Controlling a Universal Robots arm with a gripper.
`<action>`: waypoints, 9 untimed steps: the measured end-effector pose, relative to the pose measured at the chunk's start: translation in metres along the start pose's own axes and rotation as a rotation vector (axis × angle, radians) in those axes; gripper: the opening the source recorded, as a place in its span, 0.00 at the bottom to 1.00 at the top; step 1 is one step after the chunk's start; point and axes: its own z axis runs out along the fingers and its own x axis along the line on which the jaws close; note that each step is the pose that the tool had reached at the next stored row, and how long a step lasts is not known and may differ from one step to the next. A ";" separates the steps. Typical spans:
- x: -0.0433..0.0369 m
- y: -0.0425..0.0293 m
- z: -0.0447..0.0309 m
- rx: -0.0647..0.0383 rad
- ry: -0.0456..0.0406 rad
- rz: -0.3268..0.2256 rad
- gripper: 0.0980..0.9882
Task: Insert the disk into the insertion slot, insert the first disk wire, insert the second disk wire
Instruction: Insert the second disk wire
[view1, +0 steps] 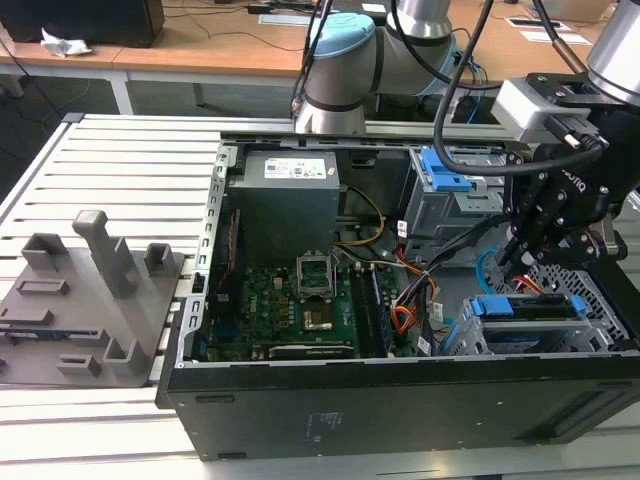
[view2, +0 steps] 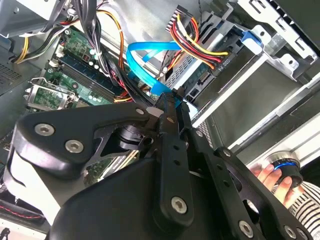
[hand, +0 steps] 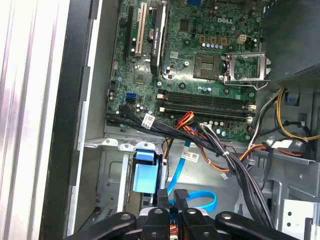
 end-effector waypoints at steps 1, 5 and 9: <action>0.0008 0.0001 0.0001 0.000 -0.0001 0.000 0.07; 0.0066 0.0006 0.0004 0.000 -0.0001 0.000 0.07; 0.0143 0.0014 0.0007 0.000 0.0000 0.000 0.07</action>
